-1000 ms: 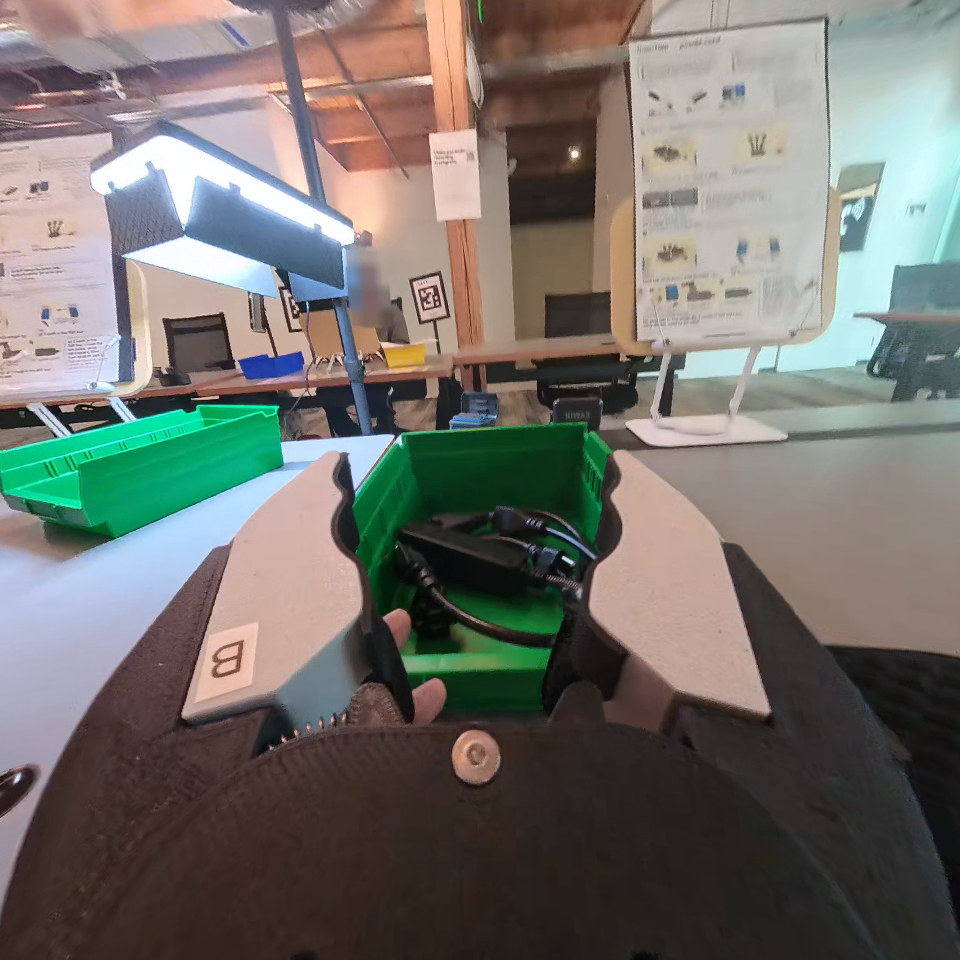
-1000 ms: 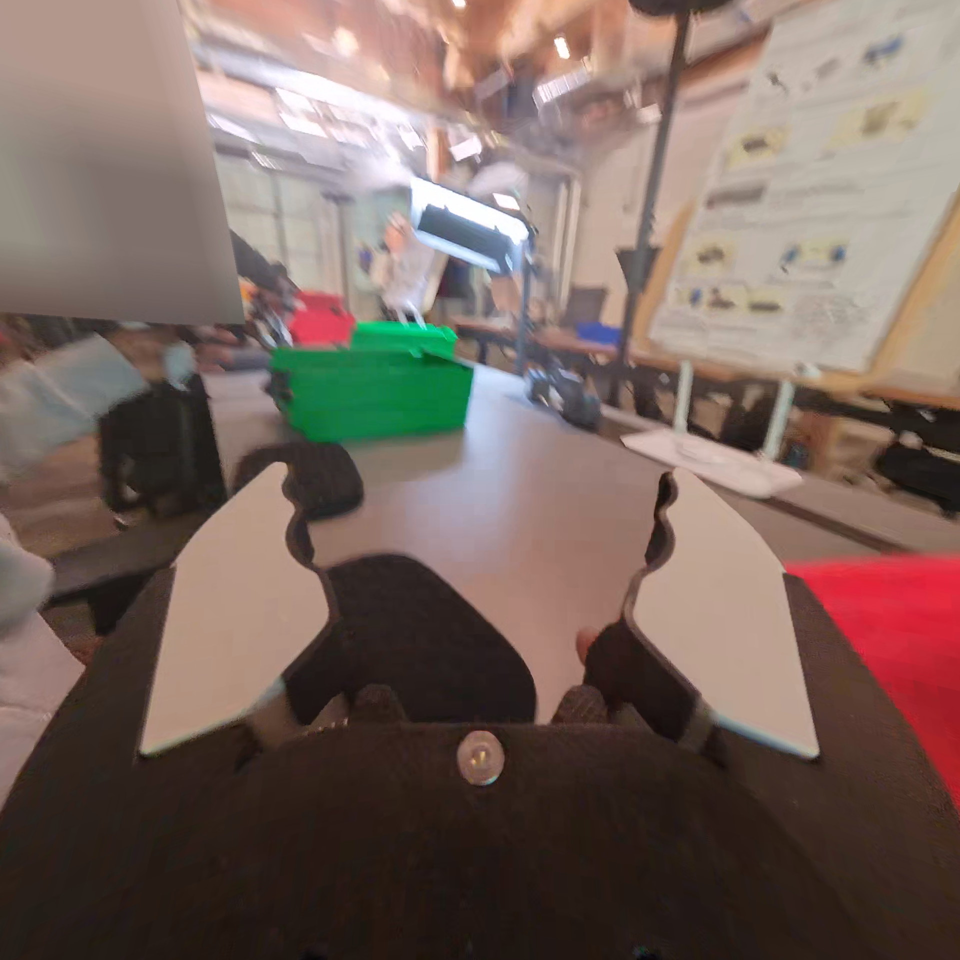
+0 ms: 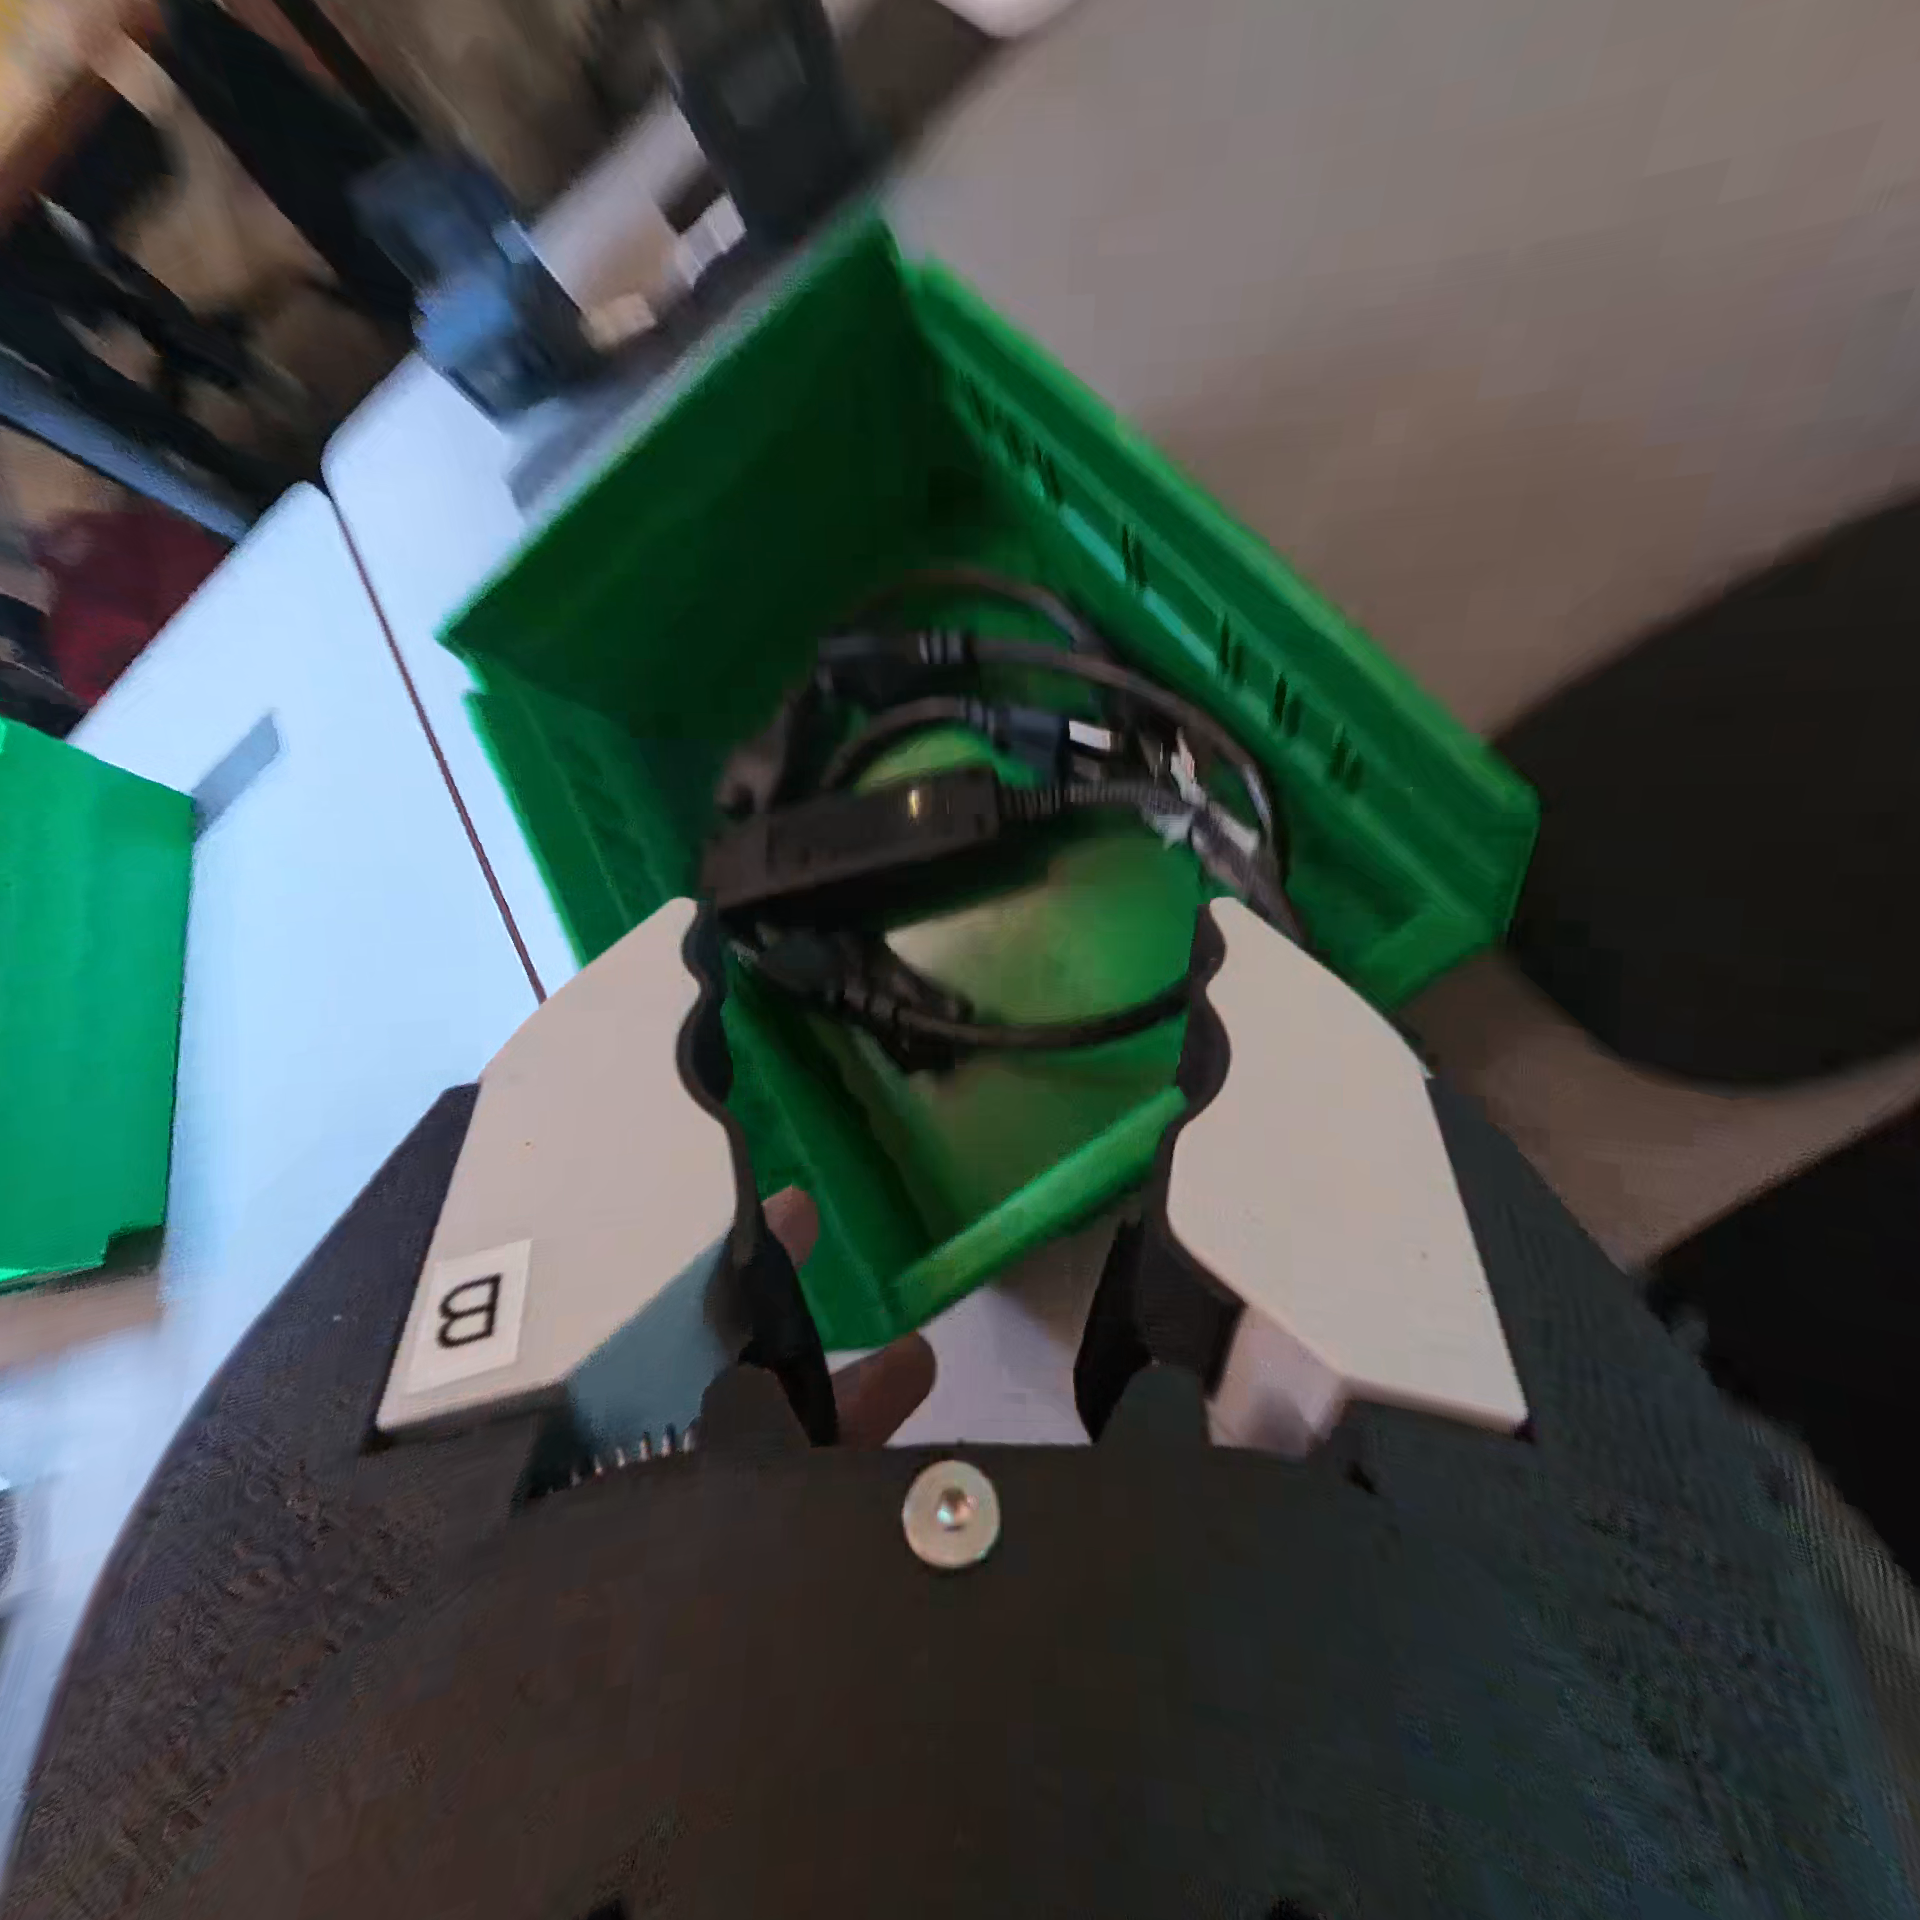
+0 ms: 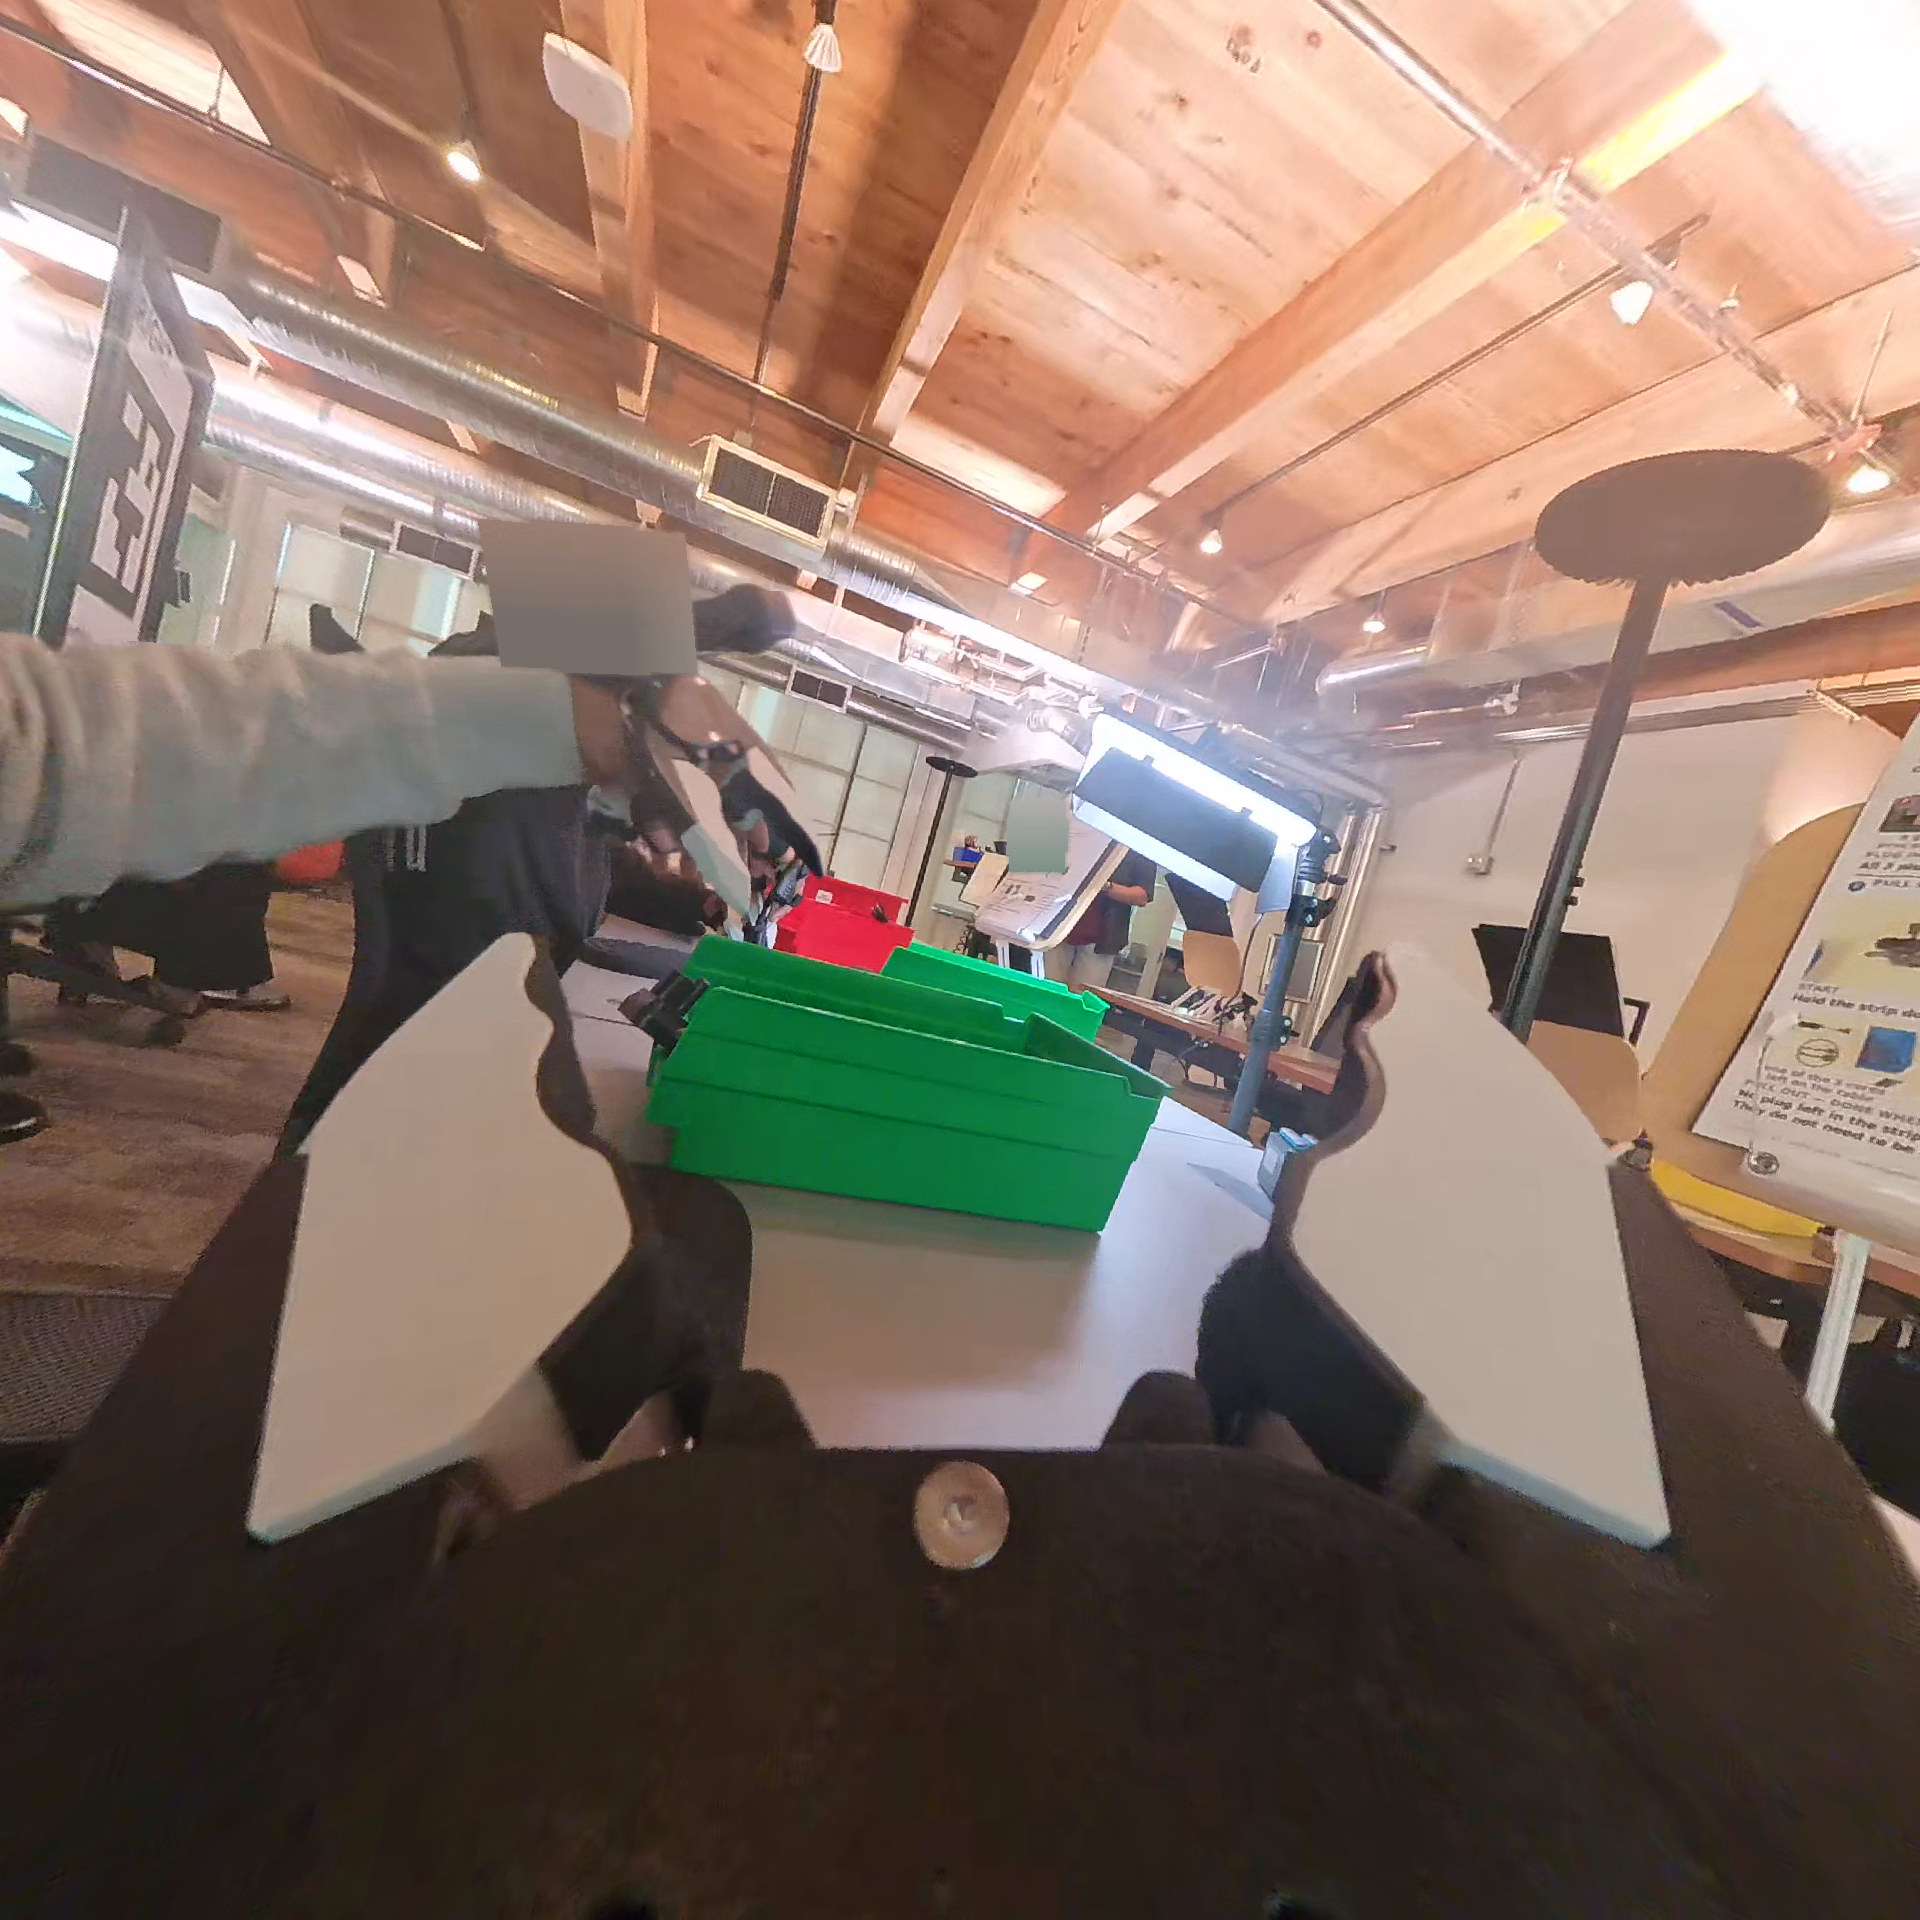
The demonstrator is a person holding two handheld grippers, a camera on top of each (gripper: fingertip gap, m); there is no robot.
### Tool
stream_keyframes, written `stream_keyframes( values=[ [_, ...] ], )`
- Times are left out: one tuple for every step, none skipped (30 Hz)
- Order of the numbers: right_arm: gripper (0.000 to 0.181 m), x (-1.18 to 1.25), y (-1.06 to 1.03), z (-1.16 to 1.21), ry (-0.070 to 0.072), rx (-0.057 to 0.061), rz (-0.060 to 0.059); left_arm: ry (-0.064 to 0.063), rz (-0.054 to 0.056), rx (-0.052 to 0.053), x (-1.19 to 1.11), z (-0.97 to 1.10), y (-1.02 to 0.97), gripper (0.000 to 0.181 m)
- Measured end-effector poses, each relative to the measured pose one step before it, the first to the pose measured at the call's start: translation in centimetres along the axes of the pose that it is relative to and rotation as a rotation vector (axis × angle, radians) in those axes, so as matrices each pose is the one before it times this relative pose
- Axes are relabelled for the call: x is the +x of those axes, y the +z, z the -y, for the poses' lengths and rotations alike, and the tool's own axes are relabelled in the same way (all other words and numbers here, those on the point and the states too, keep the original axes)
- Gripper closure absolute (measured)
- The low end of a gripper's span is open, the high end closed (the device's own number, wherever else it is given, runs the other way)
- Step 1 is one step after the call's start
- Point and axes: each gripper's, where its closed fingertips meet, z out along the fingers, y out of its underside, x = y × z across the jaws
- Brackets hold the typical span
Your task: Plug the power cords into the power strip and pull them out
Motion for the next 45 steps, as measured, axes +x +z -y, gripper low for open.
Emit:
stream_keyframes(
  values=[
    [0.042, -0.105, 0.044, -0.284, -0.0026, -0.0135, 0.0048, 0.0471, -0.0254, -0.0880, -0.208, -0.787, 0.485, 0.096],
    [0.042, -0.159, 0.045, -0.260, -0.0030, -0.0126, 0.0078, 0.0594, -0.0139, -0.0810, -0.359, -0.689, 0.509, 0.095],
    [0.041, -0.148, 0.070, -0.213, -0.0036, -0.0106, 0.0070, 0.0686, -0.0155, -0.0684, -0.264, -0.537, 0.549, 0.092],
    [0.041, -0.136, 0.052, -0.164, -0.0050, -0.0088, 0.0056, 0.0615, -0.0255, -0.0569, -0.027, -0.433, 0.590, 0.092],
    [0.041, -0.107, 0.026, -0.130, -0.0058, -0.0068, 0.0045, 0.0509, -0.0242, -0.0513, -0.019, -0.319, 0.626, 0.092],
    [0.041, -0.084, 0.006, -0.086, -0.0039, -0.0050, 0.0036, 0.0537, -0.0224, -0.0498, -0.005, -0.229, 0.650, 0.092],
    [0.041, -0.050, 0.013, -0.079, -0.0008, -0.0036, 0.0021, 0.0511, -0.0240, -0.0397, 0.076, -0.073, 0.631, 0.092],
    [0.041, -0.030, 0.004, -0.080, 0.0025, -0.0029, 0.0025, 0.0464, -0.0192, -0.0313, -0.011, 0.048, 0.594, 0.093],
    [0.041, -0.026, 0.007, -0.078, 0.0046, -0.0029, 0.0028, 0.0383, -0.0097, -0.0230, -0.165, 0.172, 0.555, 0.093],
    [0.041, 0.015, 0.012, -0.068, 0.0041, -0.0026, 0.0009, 0.0271, -0.0056, -0.0129, -0.242, 0.265, 0.506, 0.094],
    [0.041, 0.003, 0.001, -0.066, 0.0028, -0.0026, 0.0009, 0.0205, -0.0049, -0.0068, -0.257, 0.331, 0.452, 0.095],
    [0.041, -0.034, 0.004, -0.057, 0.0021, -0.0030, 0.0028, 0.0226, -0.0063, -0.0064, -0.216, 0.281, 0.419, 0.095],
    [0.041, -0.059, 0.000, -0.065, 0.0026, -0.0030, 0.0043, 0.0220, -0.0002, -0.0044, -0.259, 0.272, 0.402, 0.096],
    [0.041, -0.043, 0.019, -0.048, 0.0015, -0.0029, 0.0034, 0.0192, 0.0072, -0.0005, -0.333, 0.284, 0.391, 0.097],
    [0.041, -0.059, 0.010, -0.041, -0.0005, -0.0026, 0.0033, 0.0212, 0.0036, 0.0008, -0.229, 0.269, 0.416, 0.099],
    [0.041, -0.055, 0.004, -0.032, -0.0015, -0.0023, 0.0035, 0.0235, 0.0039, -0.0015, -0.188, 0.193, 0.417, 0.101],
    [0.042, -0.077, 0.016, -0.051, -0.0009, -0.0032, 0.0049, 0.0201, 0.0034, -0.0060, -0.139, 0.072, 0.419, 0.102],
    [0.042, -0.114, 0.011, -0.081, 0.0012, -0.0049, 0.0073, 0.0155, 0.0014, -0.0120, -0.089, -0.044, 0.423, 0.103],
    [0.042, -0.139, 0.034, -0.104, 0.0030, -0.0051, 0.0081, 0.0124, -0.0020, -0.0155, -0.039, -0.104, 0.423, 0.103],
    [0.042, -0.117, 0.030, -0.068, 0.0000, -0.0038, 0.0051, 0.0097, -0.0097, -0.0145, 0.059, -0.089, 0.415, 0.103],
    [0.042, -0.121, 0.042, -0.044, -0.0058, -0.0031, 0.0050, 0.0062, -0.0143, -0.0124, 0.092, -0.059, 0.414, 0.103],
    [0.042, -0.119, 0.027, -0.074, -0.0064, -0.0048, 0.0050, 0.0054, -0.0100, -0.0111, -0.005, -0.033, 0.404, 0.103],
    [0.042, -0.095, 0.022, -0.082, -0.0038, -0.0054, 0.0042, 0.0068, -0.0065, -0.0097, -0.079, 0.000, 0.384, 0.103],
    [0.042, -0.071, 0.022, -0.063, -0.0023, -0.0039, 0.0029, 0.0085, -0.0036, -0.0099, -0.145, 0.005, 0.374, 0.103],
    [0.042, -0.007, 0.011, -0.042, -0.0015, -0.0026, 0.0007, 0.0082, 0.0010, -0.0089, -0.217, 0.048, 0.370, 0.103],
    [0.042, 0.024, -0.016, -0.032, -0.0006, -0.0015, -0.0010, 0.0070, 0.0041, -0.0105, -0.241, 0.048, 0.394, 0.103],
    [0.042, 0.058, -0.014, -0.006, 0.0003, 0.0000, -0.0024, 0.0113, 0.0047, -0.0123, -0.214, 0.046, 0.417, 0.103],
    [0.042, 0.083, -0.024, 0.017, 0.0016, 0.0010, -0.0034, 0.0173, 0.0077, -0.0093, -0.201, 0.095, 0.435, 0.103],
    [0.042, 0.083, -0.019, 0.003, 0.0027, 0.0011, -0.0035, 0.0219, 0.0065, -0.0072, -0.137, 0.118, 0.421, 0.103],
    [0.042, 0.077, -0.016, -0.015, 0.0032, 0.0008, -0.0028, 0.0238, 0.0016, -0.0072, -0.036, 0.123, 0.411, 0.103],
    [0.042, 0.041, -0.012, -0.027, 0.0031, -0.0003, -0.0015, 0.0266, -0.0017, -0.0140, 0.008, 0.009, 0.390, 0.103],
    [0.042, 0.001, 0.019, -0.052, 0.0022, -0.0015, 0.0006, 0.0282, -0.0043, -0.0177, 0.032, -0.062, 0.366, 0.103],
    [0.042, -0.024, 0.020, -0.073, 0.0008, -0.0026, 0.0017, 0.0279, -0.0042, -0.0161, -0.008, -0.051, 0.317, 0.104],
    [0.042, -0.041, 0.022, -0.087, -0.0006, -0.0039, 0.0023, 0.0232, -0.0087, -0.0053, 0.011, 0.058, 0.243, 0.104],
    [0.042, -0.045, 0.032, -0.109, -0.0018, -0.0055, 0.0018, 0.0116, -0.0215, 0.0189, 0.109, 0.276, 0.062, 0.108],
    [0.042, -0.032, 0.031, -0.112, -0.0023, -0.0057, 0.0012, 0.0082, -0.0157, -0.0034, -0.023, 0.004, 0.019, 0.108],
    [0.042, -0.021, 0.015, -0.076, -0.0018, -0.0043, 0.0009, 0.0101, -0.0141, -0.0050, -0.063, -0.030, -0.001, 0.110],
    [0.042, 0.001, 0.012, -0.040, -0.0015, -0.0025, 0.0000, 0.0131, -0.0166, -0.0016, 0.001, 0.038, -0.022, 0.110],
    [0.042, 0.017, 0.011, -0.020, -0.0016, -0.0013, -0.0011, 0.0143, -0.0215, 0.0007, 0.085, 0.078, 0.014, 0.112],
    [0.042, 0.034, -0.001, -0.022, -0.0011, -0.0012, -0.0013, 0.0119, -0.0266, 0.0060, 0.176, 0.136, 0.059, 0.114],
    [0.042, 0.032, 0.003, -0.037, -0.0001, -0.0018, -0.0010, 0.0042, -0.0219, 0.0144, 0.126, 0.243, 0.113, 0.115],
    [0.042, 0.026, 0.009, -0.050, 0.0005, -0.0019, -0.0011, 0.0051, -0.0181, 0.0133, 0.065, 0.197, 0.136, 0.116],
    [0.041, 0.012, 0.003, -0.037, 0.0003, -0.0021, -0.0004, 0.0109, -0.0126, 0.0010, -0.020, -0.001, 0.023, 0.117],
    [0.042, 0.024, 0.004, -0.035, -0.0008, -0.0020, -0.0007, 0.0055, 0.0041, -0.0018, -0.251, 0.002, -0.013, 0.124],
    [0.042, 0.023, 0.008, -0.020, -0.0029, -0.0022, -0.0014, 0.0112, -0.0106, 0.0010, 0.016, 0.055, 0.010, 0.126]
  ],
)
